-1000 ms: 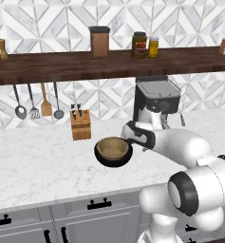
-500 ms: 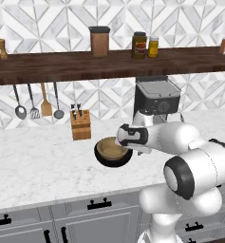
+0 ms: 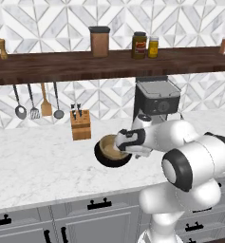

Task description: Pick up the bowls on the counter and stack them on top of one another in the open cabinet. Place the smaller bowl on top of the larger bowl.

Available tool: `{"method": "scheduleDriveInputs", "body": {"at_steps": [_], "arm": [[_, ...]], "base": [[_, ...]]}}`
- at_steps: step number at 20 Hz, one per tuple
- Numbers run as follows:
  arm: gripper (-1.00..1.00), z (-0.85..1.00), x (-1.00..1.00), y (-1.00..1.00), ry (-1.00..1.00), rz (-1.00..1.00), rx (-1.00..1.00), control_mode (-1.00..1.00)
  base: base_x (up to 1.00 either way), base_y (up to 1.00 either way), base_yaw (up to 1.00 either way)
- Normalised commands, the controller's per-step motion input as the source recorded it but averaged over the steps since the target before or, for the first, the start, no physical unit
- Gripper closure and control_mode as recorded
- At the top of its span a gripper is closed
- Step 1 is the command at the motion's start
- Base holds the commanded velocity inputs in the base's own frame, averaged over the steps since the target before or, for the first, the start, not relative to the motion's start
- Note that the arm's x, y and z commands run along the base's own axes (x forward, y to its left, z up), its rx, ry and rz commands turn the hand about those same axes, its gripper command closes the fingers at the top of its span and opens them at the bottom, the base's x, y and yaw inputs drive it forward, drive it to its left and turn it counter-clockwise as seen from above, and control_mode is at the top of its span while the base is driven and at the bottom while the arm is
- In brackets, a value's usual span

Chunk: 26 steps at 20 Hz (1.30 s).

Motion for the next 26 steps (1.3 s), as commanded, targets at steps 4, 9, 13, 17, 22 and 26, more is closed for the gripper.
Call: {"method": "scheduleDriveInputs", "body": {"at_steps": [4,9,13,17,22,26], "arm": [[1.0,-0.05,0.01,0.01,-0.02,0.0,0.0,-1.0],[1.0,0.15,-0.06,-0.02,-0.01,0.0,0.01,-1.0],[1.0,0.63,-0.44,-0.32,-0.07,-0.08,0.02,-1.0],[1.0,0.95,-0.65,-0.75,-0.11,-0.14,0.03,-1.0],[1.0,1.0,-0.72,-0.99,-0.13,-0.21,0.06,-1.0],[1.0,1.0,-0.43,-1.0,-0.19,-0.27,0.09,-1.0]], "base": [[0.0,0.0,0.0],[0.0,0.0,0.0],[0.0,0.0,0.0],[0.0,0.0,0.0],[0.0,0.0,0.0],[0.0,0.0,0.0]]}}
